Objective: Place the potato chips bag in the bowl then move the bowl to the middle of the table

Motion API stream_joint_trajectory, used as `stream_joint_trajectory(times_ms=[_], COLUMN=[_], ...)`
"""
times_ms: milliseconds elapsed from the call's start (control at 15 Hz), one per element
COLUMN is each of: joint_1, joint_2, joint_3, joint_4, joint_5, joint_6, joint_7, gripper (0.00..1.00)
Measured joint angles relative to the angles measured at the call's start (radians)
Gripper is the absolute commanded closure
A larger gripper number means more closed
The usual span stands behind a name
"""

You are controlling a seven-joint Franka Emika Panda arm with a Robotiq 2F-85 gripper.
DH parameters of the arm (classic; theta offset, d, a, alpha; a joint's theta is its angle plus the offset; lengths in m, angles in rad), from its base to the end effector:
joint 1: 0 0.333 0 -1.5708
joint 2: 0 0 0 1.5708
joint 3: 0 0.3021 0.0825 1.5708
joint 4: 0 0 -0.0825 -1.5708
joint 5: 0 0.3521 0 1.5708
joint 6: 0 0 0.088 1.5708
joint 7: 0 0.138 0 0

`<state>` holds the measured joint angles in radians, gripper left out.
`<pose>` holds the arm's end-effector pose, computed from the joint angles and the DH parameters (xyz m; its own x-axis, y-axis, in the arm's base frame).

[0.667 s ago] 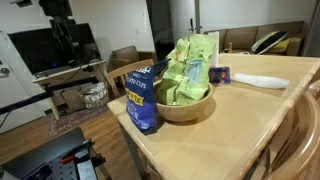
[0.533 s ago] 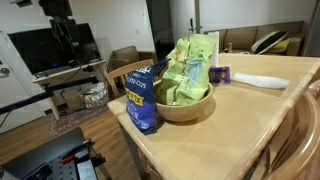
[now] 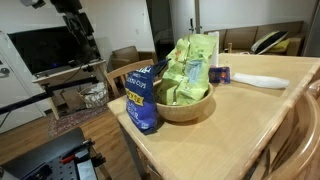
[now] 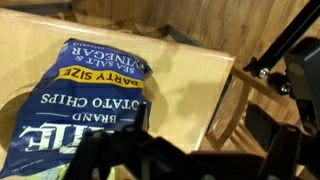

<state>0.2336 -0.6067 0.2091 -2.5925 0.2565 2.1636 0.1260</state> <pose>0.3229 0.1705 0.4370 0.9769 0.1522 0.1500 0.1728 -0.9757 -0.1349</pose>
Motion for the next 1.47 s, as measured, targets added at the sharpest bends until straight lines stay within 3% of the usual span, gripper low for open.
stream_joint_trajectory(times_ms=[333,600,1000,1467], joint_1=[-0.048,-0.074,-0.108,-0.087], joint_2=[0.019,0.041,0.044,0.048], joint_3=[0.004,-0.014,-0.096,-0.098], joint_4=[-0.008,-0.009,-0.012,-0.012], joint_5=[-0.011,-0.013,-0.005,0.01], joint_6=[0.145,0.162,0.18,0.166], joint_7=[0.076,0.077,0.073,0.073], gripper=[0.0,0.0,0.0,0.0])
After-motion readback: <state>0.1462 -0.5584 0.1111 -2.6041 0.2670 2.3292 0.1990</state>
